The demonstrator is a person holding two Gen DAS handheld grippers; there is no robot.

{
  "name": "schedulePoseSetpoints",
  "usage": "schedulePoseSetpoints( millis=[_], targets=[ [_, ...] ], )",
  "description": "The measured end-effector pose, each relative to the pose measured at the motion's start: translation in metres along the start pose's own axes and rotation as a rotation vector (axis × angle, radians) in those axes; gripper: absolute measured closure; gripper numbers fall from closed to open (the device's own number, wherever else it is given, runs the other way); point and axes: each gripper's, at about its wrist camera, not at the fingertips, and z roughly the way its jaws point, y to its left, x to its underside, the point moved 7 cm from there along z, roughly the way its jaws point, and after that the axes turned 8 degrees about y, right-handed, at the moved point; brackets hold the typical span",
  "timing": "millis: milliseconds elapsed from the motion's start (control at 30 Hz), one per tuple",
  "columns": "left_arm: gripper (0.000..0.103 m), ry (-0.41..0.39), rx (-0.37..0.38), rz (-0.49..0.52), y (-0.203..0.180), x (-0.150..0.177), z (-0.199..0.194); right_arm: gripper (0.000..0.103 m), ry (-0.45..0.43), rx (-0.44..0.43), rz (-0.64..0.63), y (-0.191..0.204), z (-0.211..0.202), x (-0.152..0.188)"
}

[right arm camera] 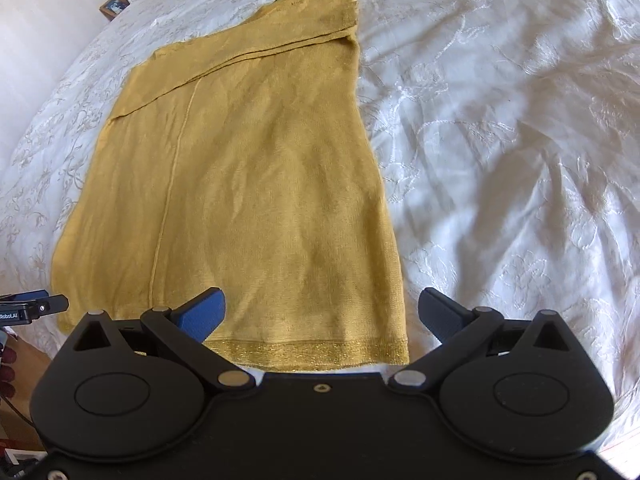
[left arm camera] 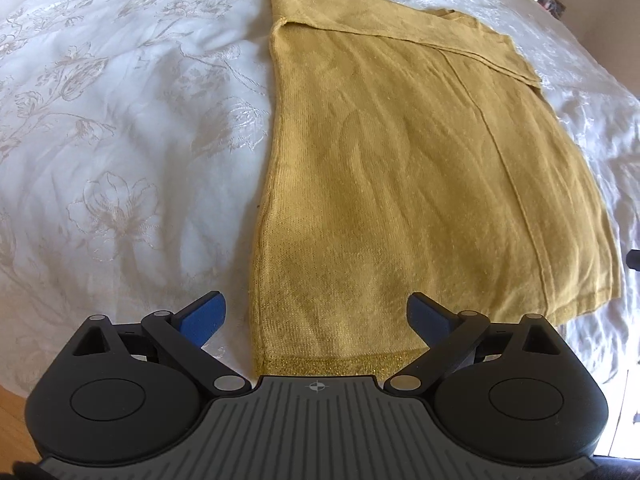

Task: Fold small clothes
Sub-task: 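Move both open tools to the hem of the sweater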

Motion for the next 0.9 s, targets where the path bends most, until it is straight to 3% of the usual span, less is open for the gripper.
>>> schedulePoseSetpoints(
  millis=[233, 500, 900],
  targets=[
    [0.004, 0.023, 0.017, 0.006, -0.001, 0.006, 0.017, 0.001, 0.024, -0.009, 0.07, -0.015, 0.025, 0.002],
    [0.0, 0.072, 0.01, -0.019, 0.005, 0.016, 0.036, 0.0, 0.038, 0.008, 0.052, -0.016, 0.046, 0.003],
    [0.0, 0.0, 0.073, -0.014, 0.001, 0.014, 0.027, 0.0, 0.0, -0.147, 0.087, -0.04, 0.031, 0.01]
  ],
)
